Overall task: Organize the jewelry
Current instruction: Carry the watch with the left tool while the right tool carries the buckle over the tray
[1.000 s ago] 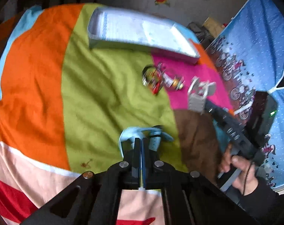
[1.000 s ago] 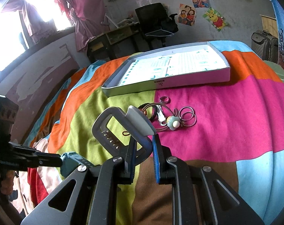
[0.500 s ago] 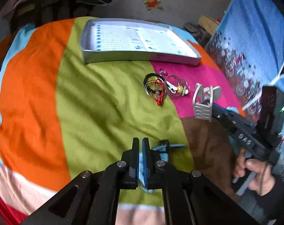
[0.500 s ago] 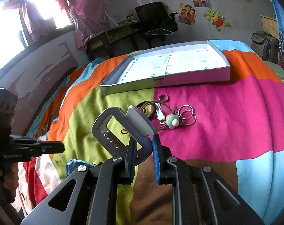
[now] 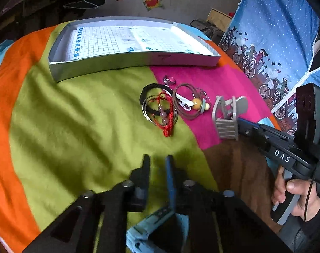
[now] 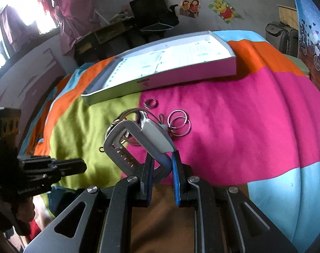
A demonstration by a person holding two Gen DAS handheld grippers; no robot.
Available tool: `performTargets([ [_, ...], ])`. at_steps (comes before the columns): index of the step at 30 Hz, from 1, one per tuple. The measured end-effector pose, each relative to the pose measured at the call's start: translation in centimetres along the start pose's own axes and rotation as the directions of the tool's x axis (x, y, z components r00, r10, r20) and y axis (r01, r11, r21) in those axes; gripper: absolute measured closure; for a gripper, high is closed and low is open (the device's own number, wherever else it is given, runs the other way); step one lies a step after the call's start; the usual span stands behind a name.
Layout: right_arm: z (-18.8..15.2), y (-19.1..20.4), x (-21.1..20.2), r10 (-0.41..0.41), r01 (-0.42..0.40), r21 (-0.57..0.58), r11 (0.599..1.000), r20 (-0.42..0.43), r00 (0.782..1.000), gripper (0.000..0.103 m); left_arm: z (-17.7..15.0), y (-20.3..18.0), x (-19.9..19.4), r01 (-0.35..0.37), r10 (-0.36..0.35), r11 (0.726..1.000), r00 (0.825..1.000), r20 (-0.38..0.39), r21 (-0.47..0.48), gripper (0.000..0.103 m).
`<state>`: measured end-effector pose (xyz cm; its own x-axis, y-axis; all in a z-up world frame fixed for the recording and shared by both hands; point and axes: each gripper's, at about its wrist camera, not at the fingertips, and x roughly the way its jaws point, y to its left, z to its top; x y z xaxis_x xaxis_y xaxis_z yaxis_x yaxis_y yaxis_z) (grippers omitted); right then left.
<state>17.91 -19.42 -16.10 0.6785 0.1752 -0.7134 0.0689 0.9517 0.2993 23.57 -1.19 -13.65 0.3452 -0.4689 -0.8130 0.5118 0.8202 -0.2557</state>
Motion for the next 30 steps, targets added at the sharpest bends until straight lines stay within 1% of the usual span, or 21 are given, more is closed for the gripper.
performTargets([
  [2,-0.1,-0.1,0.5,-0.001,0.001,0.007,1.000,-0.018,1.000,0.089,-0.2,0.2,-0.1,0.020,-0.020,1.000,1.000,0.010,-0.007,0.085],
  [3,-0.2,-0.1,0.7,-0.001,0.002,0.008,1.000,-0.021,1.000,0.088,-0.5,0.5,-0.4,0.041,-0.040,0.999,0.999,0.017,-0.021,0.085],
  [7,-0.4,0.0,1.0,0.000,0.000,0.004,1.000,-0.038,0.999,0.088,-1.4,1.2,-2.0,0.058,-0.057,0.998,0.998,0.027,-0.034,0.085],
  [10,-0.6,0.4,1.0,0.004,-0.005,-0.005,1.000,-0.047,0.999,0.088,-2.5,1.4,-3.5,0.062,-0.062,0.998,0.998,0.023,-0.013,0.083],
  [14,-1.2,1.0,0.8,0.009,-0.010,-0.020,1.000,-0.062,0.998,0.088,-4.5,1.4,-5.3,0.047,-0.046,0.998,0.999,-0.014,0.041,0.082],
  [18,-1.5,1.4,0.8,0.009,-0.012,-0.043,0.999,-0.071,0.997,0.088,-5.7,1.8,-7.0,0.089,-0.088,0.996,0.996,-0.015,0.020,0.082],
  [20,-1.7,1.7,0.7,0.010,-0.014,-0.053,0.999,-0.073,0.997,0.088,-5.8,1.1,-7.6,0.099,-0.099,0.994,0.995,0.004,0.056,0.082],
  [21,-1.8,1.6,0.6,0.010,-0.014,-0.056,0.998,-0.073,0.997,0.088,-5.8,0.6,-7.6,0.080,-0.082,0.993,0.997,0.015,0.088,0.078],
  [22,-1.9,1.7,0.6,0.010,-0.014,-0.062,0.998,-0.074,0.997,0.088,-5.8,0.3,-7.5,0.047,-0.050,0.993,0.999,0.021,0.110,0.074],
  [23,-1.9,1.8,0.6,0.009,-0.014,-0.067,0.998,-0.074,0.997,0.088,-5.8,0.2,-7.3,0.028,-0.031,0.993,0.999,0.020,0.112,0.064],
  [24,-1.9,1.7,0.6,0.012,-0.017,-0.069,0.997,-0.075,0.997,0.088,-5.7,0.4,-6.7,0.019,-0.020,0.996,1.000,0.012,0.088,0.056],
  [25,-1.9,1.8,0.6,0.013,-0.018,-0.068,0.997,-0.077,0.997,0.088,-5.7,0.7,-6.6,0.021,-0.022,0.997,1.000,0.010,0.068,0.052],
  [26,-1.9,1.7,0.6,0.015,-0.020,-0.068,0.997,-0.078,0.997,0.088,-5.7,1.1,-6.2,0.022,-0.022,0.999,1.000,0.013,0.028,0.047],
  [27,-1.9,1.7,0.6,0.017,-0.022,-0.068,0.997,-0.079,0.997,0.088,-5.8,1.4,-6.1,0.020,-0.020,1.000,1.000,0.018,0.006,0.043],
  [28,-1.9,1.7,0.6,0.018,-0.023,-0.069,0.997,-0.079,0.997,0.088,-5.8,1.6,-5.8,0.018,-0.018,1.000,1.000,0.015,-0.013,0.041],
  [30,-2.0,1.8,0.8,0.020,-0.026,-0.070,0.997,-0.081,0.997,0.088,-5.4,1.9,-5.1,0.016,-0.016,1.000,1.000,-0.012,-0.027,0.041],
])
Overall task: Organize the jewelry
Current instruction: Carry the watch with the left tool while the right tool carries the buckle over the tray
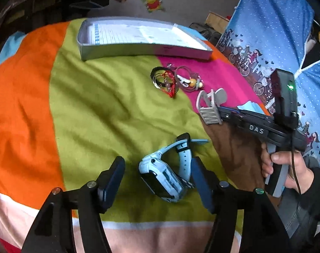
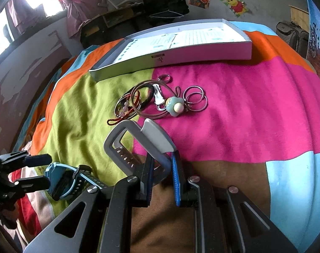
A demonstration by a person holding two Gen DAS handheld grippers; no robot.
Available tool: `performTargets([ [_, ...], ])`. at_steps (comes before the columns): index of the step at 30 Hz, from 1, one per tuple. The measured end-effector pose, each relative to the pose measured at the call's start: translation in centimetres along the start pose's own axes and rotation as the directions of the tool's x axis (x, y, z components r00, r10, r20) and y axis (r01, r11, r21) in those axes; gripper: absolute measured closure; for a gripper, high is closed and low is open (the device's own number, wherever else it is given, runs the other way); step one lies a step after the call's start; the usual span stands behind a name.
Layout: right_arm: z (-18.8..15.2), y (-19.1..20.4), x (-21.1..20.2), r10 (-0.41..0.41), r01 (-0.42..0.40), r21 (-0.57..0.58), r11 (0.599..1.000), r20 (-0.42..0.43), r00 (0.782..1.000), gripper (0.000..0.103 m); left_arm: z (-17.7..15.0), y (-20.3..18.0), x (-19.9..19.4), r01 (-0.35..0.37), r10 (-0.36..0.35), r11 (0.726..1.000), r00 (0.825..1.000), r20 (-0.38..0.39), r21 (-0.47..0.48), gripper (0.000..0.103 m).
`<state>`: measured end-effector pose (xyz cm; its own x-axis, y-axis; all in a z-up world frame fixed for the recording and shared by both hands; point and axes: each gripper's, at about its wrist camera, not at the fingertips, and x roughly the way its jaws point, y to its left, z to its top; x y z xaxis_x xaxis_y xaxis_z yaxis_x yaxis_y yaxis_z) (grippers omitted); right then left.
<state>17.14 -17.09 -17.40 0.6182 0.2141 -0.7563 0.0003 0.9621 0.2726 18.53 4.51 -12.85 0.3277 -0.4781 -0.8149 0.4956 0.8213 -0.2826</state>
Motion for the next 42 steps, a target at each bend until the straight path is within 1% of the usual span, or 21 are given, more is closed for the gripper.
performTargets([
  [4,0.0,0.1,0.1,-0.003,0.003,-0.004,1.000,0.001,1.000,0.088,0.8,0.6,1.1,0.038,-0.042,0.997,0.998,-0.051,-0.073,0.042],
  [6,0.1,0.2,0.2,-0.004,0.004,-0.006,1.000,0.004,1.000,0.088,1.2,0.6,1.5,0.061,-0.067,0.994,0.996,-0.066,-0.093,0.043],
  [7,0.0,0.2,0.3,-0.004,0.004,-0.008,1.000,0.004,1.000,0.088,1.5,0.4,1.9,0.057,-0.065,0.995,0.994,-0.090,-0.087,0.045],
  [8,0.1,0.2,0.4,-0.006,0.006,-0.011,1.000,0.003,1.000,0.088,1.6,0.2,2.2,0.059,-0.068,0.995,0.992,-0.109,-0.081,0.053],
  [9,0.1,0.3,0.4,-0.007,0.007,-0.014,1.000,0.001,1.000,0.088,1.8,-0.1,2.8,0.028,-0.038,0.997,0.987,-0.156,-0.066,0.063],
  [10,0.1,0.3,0.4,-0.009,0.009,-0.017,1.000,0.000,1.000,0.088,2.0,-0.3,3.2,0.007,-0.018,0.998,0.982,-0.185,-0.061,0.069],
  [11,0.1,0.4,0.4,-0.010,0.010,-0.020,1.000,0.000,1.000,0.088,2.1,-0.3,3.7,-0.006,-0.009,0.998,0.976,-0.217,-0.068,0.070],
  [14,0.1,0.6,0.4,-0.006,0.006,-0.031,1.000,-0.002,1.000,0.088,2.6,0.5,4.2,0.000,-0.040,0.987,0.968,-0.246,-0.163,0.073],
  [17,0.0,0.8,0.3,0.000,0.000,-0.040,0.999,-0.001,1.000,0.088,2.4,1.2,4.1,0.017,-0.086,0.961,0.967,-0.240,-0.276,0.075],
  [18,0.0,0.9,0.2,0.002,-0.002,-0.042,0.999,0.001,1.000,0.088,2.1,1.3,3.5,0.037,-0.112,0.946,0.969,-0.219,-0.323,0.076],
  [20,0.1,1.0,-0.1,0.007,-0.007,-0.042,0.999,0.010,1.000,0.088,1.8,1.0,2.3,0.055,-0.115,0.942,0.979,-0.166,-0.330,0.078],
  [22,0.1,0.9,-0.5,0.009,-0.008,-0.039,0.999,0.028,1.000,0.088,2.3,-0.4,0.1,-0.006,-0.012,0.973,0.997,-0.077,-0.230,0.078],
  [23,0.1,0.8,-0.7,0.011,-0.010,-0.037,0.999,0.037,0.999,0.088,2.6,-1.2,-1.0,-0.041,0.038,0.984,0.999,-0.019,-0.172,0.078],
  [24,0.2,0.8,-0.9,0.013,-0.011,-0.035,0.999,0.044,0.999,0.088,2.7,-1.7,-1.8,-0.048,0.053,0.989,0.998,0.029,-0.143,0.078],
  [25,0.2,0.7,-1.2,0.015,-0.013,-0.033,0.999,0.057,0.998,0.088,2.8,-2.0,-2.3,-0.046,0.054,0.989,0.997,0.053,-0.142,0.078],
  [28,0.4,0.6,-2.2,0.026,-0.023,-0.033,0.999,0.101,0.995,0.088,3.2,-2.1,-2.6,-0.050,0.063,0.987,0.995,0.079,-0.153,0.078],
  [31,0.8,0.7,-3.2,0.047,-0.044,-0.027,0.999,0.147,0.988,0.088,3.9,-1.4,-2.1,-0.053,0.070,0.982,0.994,0.083,-0.183,0.078],
  [34,1.5,0.9,-3.9,0.057,-0.051,-0.037,0.998,0.173,0.983,0.088,5.0,-0.5,-2.4,-0.055,0.079,0.978,0.990,0.118,-0.199,0.078],
  [37,2.8,1.0,-4.4,0.065,-0.058,-0.042,0.997,0.202,0.977,0.088,6.3,0.3,-2.8,-0.056,0.094,0.975,0.980,0.172,-0.217,0.078],
  [41,5.6,1.2,-5.0,0.072,-0.059,-0.060,0.996,0.239,0.968,0.088,9.0,1.1,-3.0,-0.059,0.119,0.971,0.960,0.254,-0.232,0.078],
  [42,6.1,1.3,-5.0,0.066,-0.050,-0.068,0.996,0.248,0.967,0.088,10.0,1.3,-2.9,-0.059,0.127,0.970,0.950,0.284,-0.236,0.078],
])
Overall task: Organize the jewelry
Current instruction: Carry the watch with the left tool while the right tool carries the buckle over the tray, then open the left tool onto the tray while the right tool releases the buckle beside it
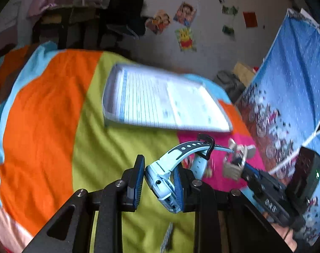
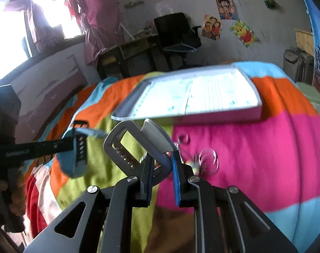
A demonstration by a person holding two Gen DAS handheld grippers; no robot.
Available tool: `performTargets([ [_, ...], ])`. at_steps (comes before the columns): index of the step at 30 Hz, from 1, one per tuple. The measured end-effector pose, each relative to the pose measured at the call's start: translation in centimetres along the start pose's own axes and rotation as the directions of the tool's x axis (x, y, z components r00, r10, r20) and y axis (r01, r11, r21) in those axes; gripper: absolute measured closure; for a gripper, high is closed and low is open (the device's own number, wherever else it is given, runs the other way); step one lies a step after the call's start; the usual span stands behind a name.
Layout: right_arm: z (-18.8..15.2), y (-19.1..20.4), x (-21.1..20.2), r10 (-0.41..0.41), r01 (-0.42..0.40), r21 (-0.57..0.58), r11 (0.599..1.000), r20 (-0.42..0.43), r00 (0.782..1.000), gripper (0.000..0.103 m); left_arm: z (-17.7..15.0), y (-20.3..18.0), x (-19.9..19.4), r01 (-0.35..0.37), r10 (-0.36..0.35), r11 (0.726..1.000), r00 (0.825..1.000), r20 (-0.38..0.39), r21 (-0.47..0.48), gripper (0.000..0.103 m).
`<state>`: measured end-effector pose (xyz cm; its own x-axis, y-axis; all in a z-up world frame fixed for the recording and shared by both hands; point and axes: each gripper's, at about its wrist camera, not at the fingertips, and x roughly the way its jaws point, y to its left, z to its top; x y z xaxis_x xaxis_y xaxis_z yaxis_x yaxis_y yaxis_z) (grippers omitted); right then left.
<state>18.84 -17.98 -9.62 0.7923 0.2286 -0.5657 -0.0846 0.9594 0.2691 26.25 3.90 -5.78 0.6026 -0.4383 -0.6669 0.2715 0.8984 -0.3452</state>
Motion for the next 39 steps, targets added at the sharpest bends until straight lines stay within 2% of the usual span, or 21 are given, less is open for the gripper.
performTargets([
  [4,3.8,-0.9,1.8,-0.006,0.005,0.015,1.000,0.038,0.999,0.088,3.5,-0.2,1.6,-0.008,0.008,1.000,0.994,0.112,0.002,0.078],
  [10,8.6,-3.1,7.4,-0.023,0.022,0.054,0.998,0.023,0.999,0.088,6.5,0.1,4.5,-0.032,0.034,0.999,0.980,0.196,-0.014,0.078],
  [14,9.3,-4.1,11.3,-0.030,0.032,0.087,0.996,-0.027,0.999,0.088,7.4,1.1,8.0,-0.075,0.080,0.996,0.982,0.171,-0.038,0.078],
  [21,8.1,-5.1,16.5,-0.055,0.070,0.125,0.990,-0.120,0.991,0.088,6.9,3.1,13.0,-0.119,0.125,0.987,0.991,0.054,-0.107,0.078],
  [24,7.7,-5.0,17.7,-0.070,0.085,0.099,0.992,-0.145,0.987,0.088,6.3,3.2,14.0,-0.119,0.123,0.987,0.992,0.026,-0.111,0.078],
  [29,7.8,-4.8,18.2,-0.077,0.090,0.082,0.993,-0.156,0.985,0.088,6.1,3.0,14.0,-0.129,0.133,0.986,0.991,0.032,-0.102,0.077],
  [31,8.0,-4.9,18.2,-0.074,0.089,0.083,0.993,-0.164,0.984,0.086,6.1,3.0,14.0,-0.144,0.147,0.984,0.989,0.023,-0.107,0.069],
  [32,8.0,-4.9,18.2,-0.074,0.089,0.085,0.992,-0.166,0.983,0.081,5.9,2.9,13.6,-0.145,0.149,0.983,0.989,0.027,-0.113,0.051],
  [33,8.0,-5.0,17.9,-0.073,0.087,0.084,0.993,-0.164,0.984,0.077,6.0,3.1,13.4,-0.148,0.153,0.981,0.988,0.034,-0.122,0.025],
  [34,8.0,-5.0,17.6,-0.074,0.087,0.083,0.993,-0.159,0.985,0.067,5.8,3.3,12.9,-0.147,0.155,0.980,0.986,0.055,-0.137,0.016],
  [35,8.0,-5.1,17.1,-0.074,0.087,0.081,0.993,-0.151,0.986,0.059,5.7,3.4,12.2,-0.137,0.150,0.979,0.985,0.082,-0.150,0.011],
  [39,7.9,-5.1,14.6,-0.082,0.091,0.065,0.994,-0.126,0.989,0.058,5.3,3.3,9.4,-0.139,0.159,0.978,0.980,0.121,-0.155,0.008],
])
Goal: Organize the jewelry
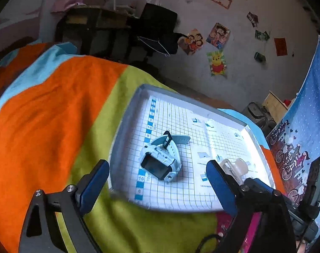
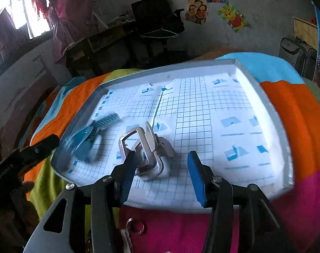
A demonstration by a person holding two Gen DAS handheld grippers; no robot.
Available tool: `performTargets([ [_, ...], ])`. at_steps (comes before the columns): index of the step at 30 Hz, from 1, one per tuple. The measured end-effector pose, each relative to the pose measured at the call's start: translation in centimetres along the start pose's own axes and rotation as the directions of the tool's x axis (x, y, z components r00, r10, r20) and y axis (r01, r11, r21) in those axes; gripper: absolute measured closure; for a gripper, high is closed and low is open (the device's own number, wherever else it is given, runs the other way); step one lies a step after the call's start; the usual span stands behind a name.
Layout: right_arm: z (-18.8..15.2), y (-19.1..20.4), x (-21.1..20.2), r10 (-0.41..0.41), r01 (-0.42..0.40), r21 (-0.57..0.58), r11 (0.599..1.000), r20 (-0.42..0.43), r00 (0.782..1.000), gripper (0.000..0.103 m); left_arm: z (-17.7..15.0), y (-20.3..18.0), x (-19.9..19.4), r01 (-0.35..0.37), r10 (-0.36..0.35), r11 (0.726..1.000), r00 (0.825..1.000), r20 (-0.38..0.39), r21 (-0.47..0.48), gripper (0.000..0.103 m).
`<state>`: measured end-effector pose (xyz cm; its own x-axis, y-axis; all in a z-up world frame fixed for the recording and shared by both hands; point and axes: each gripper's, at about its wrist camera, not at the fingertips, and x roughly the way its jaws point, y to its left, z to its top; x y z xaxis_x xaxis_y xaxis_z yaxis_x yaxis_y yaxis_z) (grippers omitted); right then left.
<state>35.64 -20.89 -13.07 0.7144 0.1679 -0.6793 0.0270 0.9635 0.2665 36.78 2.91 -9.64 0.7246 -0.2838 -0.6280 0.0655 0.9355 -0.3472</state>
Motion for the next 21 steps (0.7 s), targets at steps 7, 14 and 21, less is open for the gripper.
performTargets([
  [7,-0.8,0.6,-8.0,0.046,-0.037,-0.058,0.998,0.164,0.985,0.024,-0.4,-0.2,-7.6,0.001,-0.007,0.999,0.990,0.141,0.045,0.000],
  [14,-2.9,2.7,-16.9,0.077,-0.039,-0.128,0.991,0.308,0.948,0.008,-1.6,-1.6,-16.6,0.005,-0.033,0.993,0.969,0.245,0.114,0.000],
  [21,-6.8,4.1,-25.1,0.095,-0.028,-0.167,0.985,0.404,0.910,0.001,-4.8,-2.3,-25.0,0.017,-0.055,0.992,0.953,0.299,0.128,0.000],
])
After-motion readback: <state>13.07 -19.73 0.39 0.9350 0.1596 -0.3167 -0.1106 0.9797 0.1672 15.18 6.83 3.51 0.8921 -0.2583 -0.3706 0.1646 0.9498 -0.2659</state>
